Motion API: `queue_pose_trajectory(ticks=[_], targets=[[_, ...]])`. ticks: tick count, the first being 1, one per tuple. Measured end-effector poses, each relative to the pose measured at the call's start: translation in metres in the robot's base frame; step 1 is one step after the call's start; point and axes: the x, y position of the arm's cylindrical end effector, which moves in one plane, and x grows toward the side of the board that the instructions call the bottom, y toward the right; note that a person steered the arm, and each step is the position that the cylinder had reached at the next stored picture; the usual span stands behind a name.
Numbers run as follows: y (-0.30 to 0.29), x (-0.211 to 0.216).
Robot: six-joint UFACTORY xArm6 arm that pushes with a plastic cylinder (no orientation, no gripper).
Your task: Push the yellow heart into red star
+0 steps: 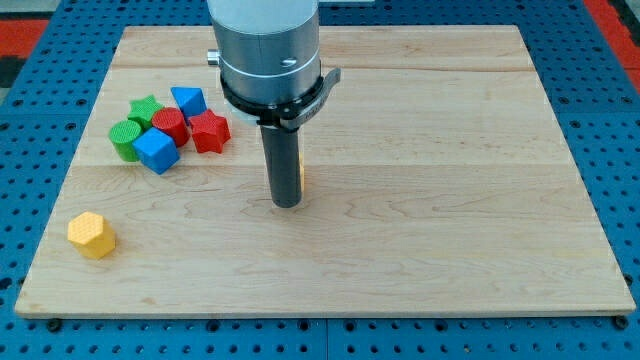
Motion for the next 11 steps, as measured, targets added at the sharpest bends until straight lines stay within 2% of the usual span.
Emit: queue_pose_trajectory(ticks=[1,2,3,4,6,7,8,9,10,11], targets=[[0.056,-0.006],[0.036,-0.015],[-0.030,-0.015],[-0.044,-0.039],[0.020,-0.057],[-0.031,-0.061],[-0.048,-0.060],[-0.072,-0.079],[-0.042,-0.036],[-0.050,0.044]])
